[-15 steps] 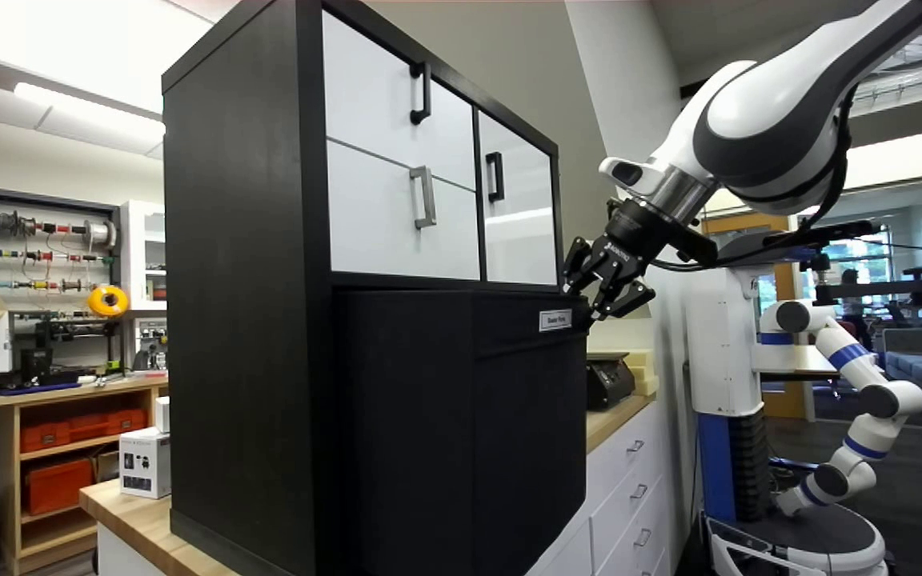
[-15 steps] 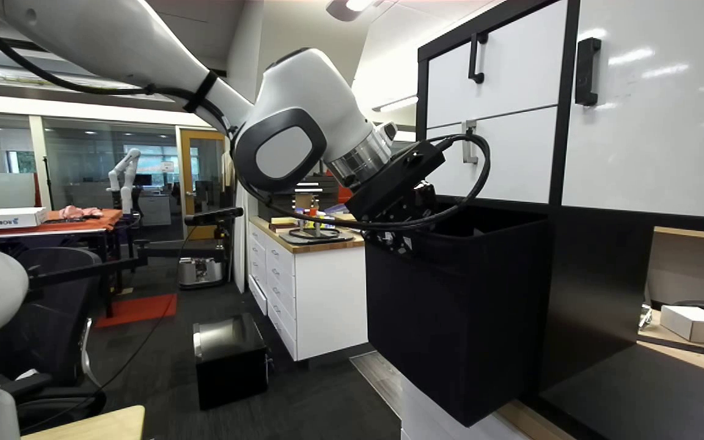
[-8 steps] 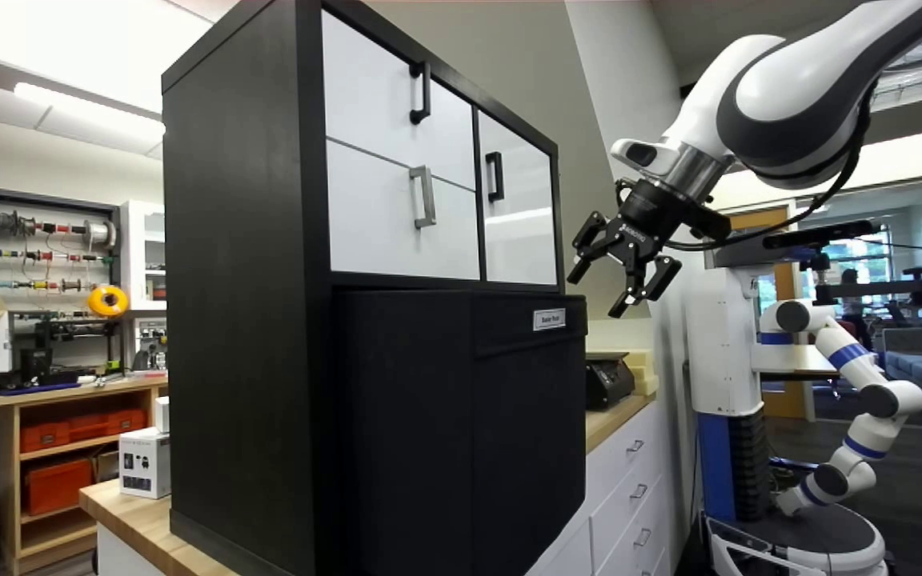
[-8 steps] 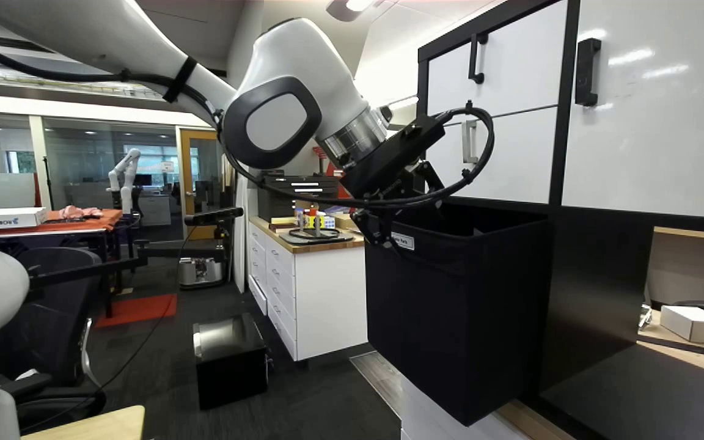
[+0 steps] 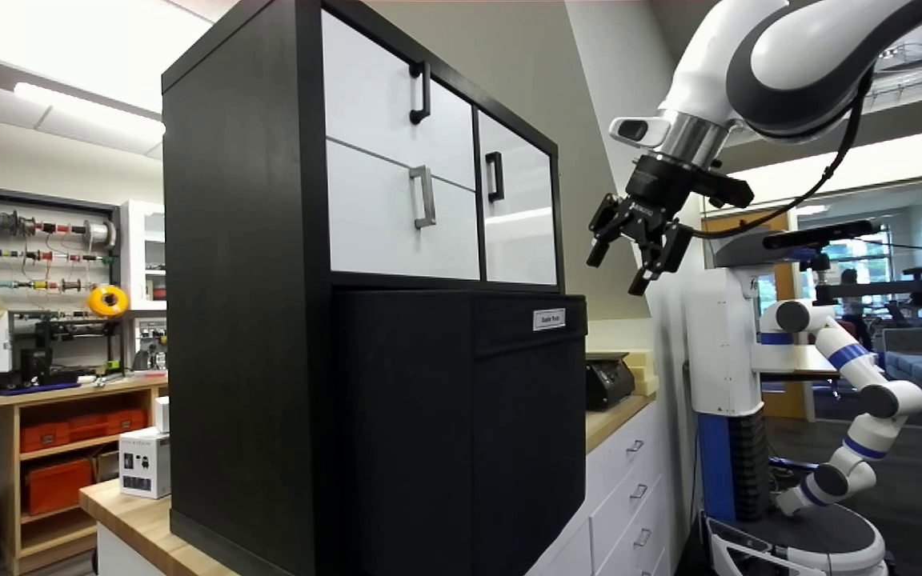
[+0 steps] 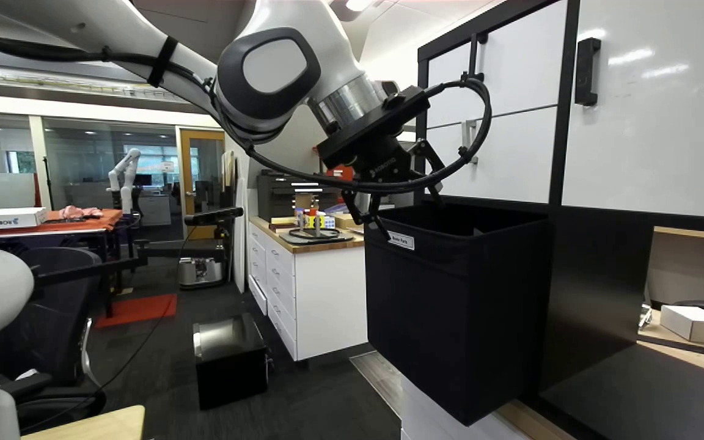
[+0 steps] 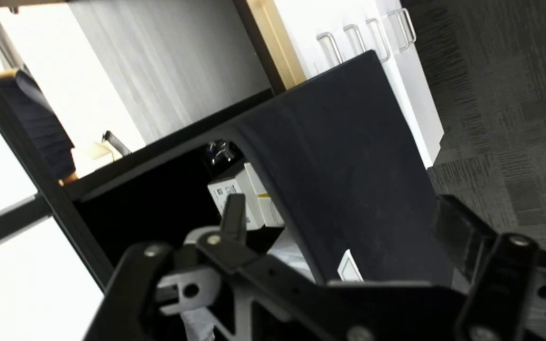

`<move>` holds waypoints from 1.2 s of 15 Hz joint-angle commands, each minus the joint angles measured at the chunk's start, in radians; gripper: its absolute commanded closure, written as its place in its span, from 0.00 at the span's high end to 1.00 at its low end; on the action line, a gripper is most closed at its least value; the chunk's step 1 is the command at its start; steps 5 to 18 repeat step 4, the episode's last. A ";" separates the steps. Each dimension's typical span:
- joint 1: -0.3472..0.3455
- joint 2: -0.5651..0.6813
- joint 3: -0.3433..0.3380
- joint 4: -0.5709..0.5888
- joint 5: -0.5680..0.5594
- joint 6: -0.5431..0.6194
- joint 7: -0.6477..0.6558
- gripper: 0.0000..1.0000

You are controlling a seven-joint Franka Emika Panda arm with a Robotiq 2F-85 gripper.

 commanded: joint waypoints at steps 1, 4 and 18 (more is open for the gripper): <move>-0.031 0.025 0.029 0.076 -0.085 -0.153 0.223 1.00; 0.025 0.009 -0.019 0.052 -0.086 -0.139 0.218 1.00; 0.025 0.009 -0.019 0.052 -0.086 -0.139 0.218 1.00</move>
